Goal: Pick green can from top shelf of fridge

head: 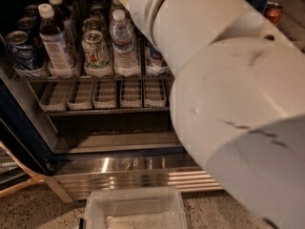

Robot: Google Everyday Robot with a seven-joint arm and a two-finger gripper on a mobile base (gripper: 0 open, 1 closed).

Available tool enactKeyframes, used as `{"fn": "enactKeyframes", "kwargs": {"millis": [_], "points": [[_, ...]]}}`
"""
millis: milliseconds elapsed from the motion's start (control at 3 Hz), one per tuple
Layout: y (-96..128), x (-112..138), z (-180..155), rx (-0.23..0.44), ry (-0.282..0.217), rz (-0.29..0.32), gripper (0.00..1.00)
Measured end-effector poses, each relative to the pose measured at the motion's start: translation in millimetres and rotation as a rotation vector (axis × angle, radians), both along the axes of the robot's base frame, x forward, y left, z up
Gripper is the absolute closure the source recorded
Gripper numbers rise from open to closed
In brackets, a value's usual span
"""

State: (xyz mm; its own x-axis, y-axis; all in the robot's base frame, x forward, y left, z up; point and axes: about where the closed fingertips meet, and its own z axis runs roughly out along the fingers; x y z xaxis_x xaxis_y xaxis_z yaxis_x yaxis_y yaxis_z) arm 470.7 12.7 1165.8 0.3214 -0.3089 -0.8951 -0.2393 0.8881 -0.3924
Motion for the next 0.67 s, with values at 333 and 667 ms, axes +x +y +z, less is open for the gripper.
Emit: {"fn": "enactKeyframes", "kwargs": {"millis": [333, 667], "points": [[0.0, 0.0, 0.0, 0.0, 0.0, 0.0, 1.0], [0.0, 0.0, 0.0, 0.0, 0.0, 0.0, 1.0]]}}
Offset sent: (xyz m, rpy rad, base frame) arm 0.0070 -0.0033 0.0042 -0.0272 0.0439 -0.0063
